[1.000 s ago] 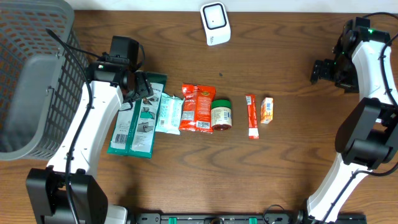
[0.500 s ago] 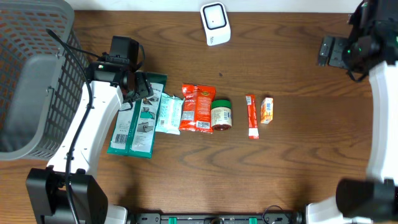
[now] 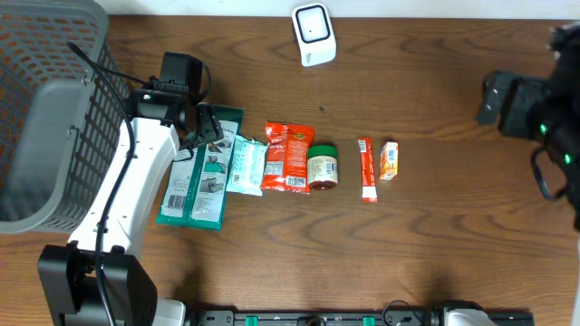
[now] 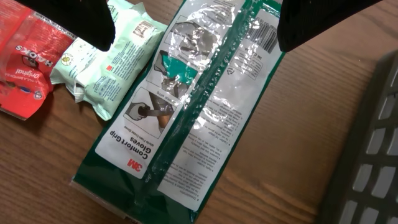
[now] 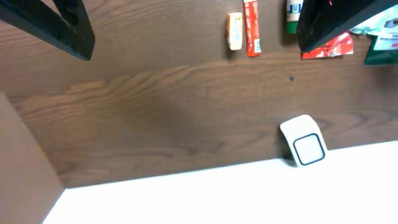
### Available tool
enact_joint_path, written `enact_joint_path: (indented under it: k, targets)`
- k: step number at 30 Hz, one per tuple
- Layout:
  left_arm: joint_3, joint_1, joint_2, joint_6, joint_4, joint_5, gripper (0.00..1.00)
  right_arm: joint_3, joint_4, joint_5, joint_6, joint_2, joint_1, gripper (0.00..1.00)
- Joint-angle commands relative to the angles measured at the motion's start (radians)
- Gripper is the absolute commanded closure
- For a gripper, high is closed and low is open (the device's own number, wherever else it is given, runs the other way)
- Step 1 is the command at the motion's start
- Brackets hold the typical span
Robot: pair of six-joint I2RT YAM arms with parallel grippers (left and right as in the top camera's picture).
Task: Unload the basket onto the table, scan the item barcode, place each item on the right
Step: 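Move the right gripper down toward the front right of the table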
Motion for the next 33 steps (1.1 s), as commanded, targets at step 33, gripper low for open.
enact_joint_path:
  k: [33]
  targets:
    - [-0.003, 0.0, 0.002, 0.006, -0.006, -0.006, 0.16, -1.053, 0.485, 0.106, -0.074, -0.914, 0.04, 0.01]
